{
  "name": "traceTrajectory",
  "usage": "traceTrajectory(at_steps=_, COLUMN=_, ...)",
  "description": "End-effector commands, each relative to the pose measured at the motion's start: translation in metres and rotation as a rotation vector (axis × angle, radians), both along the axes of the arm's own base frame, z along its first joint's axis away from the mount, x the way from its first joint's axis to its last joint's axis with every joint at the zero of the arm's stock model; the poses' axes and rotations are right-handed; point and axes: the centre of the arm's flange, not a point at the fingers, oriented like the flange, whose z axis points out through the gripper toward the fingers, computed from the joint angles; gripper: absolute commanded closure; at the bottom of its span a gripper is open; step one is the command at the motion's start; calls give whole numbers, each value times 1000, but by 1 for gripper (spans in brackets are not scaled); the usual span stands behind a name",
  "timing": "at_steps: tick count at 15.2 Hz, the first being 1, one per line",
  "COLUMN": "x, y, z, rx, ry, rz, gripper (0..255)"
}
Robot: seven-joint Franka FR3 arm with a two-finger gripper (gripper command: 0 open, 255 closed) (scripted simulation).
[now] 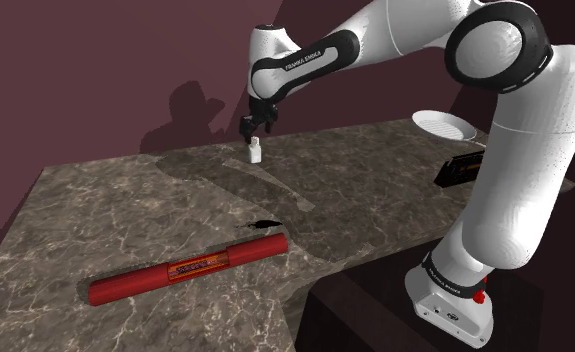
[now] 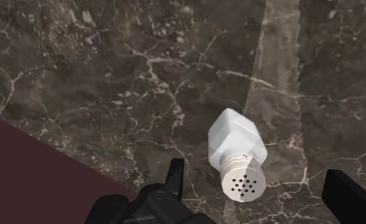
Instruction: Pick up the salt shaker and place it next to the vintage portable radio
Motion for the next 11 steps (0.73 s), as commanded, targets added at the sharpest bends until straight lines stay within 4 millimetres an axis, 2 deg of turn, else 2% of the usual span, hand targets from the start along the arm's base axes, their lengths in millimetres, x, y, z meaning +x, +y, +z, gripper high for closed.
traceTrajectory(at_steps=1, x=2, y=0, z=-11, rx=0, ry=-1, rz=0, gripper=0)
traceTrajectory(at_steps=5, x=4, y=-1, z=-30, rx=0, ry=-1, rz=0, gripper=0)
traceTrajectory(at_steps=11, x=4, y=-1, z=-30, rx=0, ry=-1, rz=0, gripper=0)
